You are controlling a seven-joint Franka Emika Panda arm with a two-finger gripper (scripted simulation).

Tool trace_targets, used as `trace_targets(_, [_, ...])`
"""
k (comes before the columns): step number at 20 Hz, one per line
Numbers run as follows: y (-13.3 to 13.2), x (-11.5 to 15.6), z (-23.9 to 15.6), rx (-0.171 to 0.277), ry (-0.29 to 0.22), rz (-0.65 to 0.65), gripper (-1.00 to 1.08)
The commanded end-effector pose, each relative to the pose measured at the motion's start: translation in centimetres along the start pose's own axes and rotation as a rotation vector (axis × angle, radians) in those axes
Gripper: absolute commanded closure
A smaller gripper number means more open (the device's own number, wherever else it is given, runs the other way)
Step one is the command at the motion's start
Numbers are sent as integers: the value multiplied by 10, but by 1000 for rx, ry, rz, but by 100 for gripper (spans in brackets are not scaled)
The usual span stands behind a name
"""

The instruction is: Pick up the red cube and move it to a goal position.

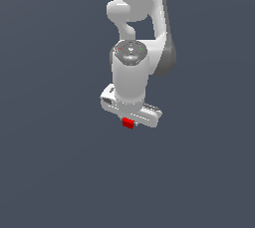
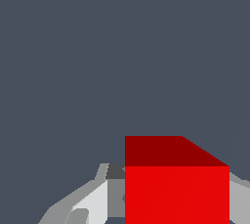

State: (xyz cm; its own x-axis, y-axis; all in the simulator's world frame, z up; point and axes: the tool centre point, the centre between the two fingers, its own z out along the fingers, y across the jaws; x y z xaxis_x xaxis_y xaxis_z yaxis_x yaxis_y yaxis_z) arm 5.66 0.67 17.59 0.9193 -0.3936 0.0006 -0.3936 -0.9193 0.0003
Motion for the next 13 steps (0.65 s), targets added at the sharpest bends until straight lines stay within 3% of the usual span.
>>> trace_targets(1, [-1,7,-7,0,0,0,108])
trace_targets(13, [-3,18,-15,0,0,0,108])
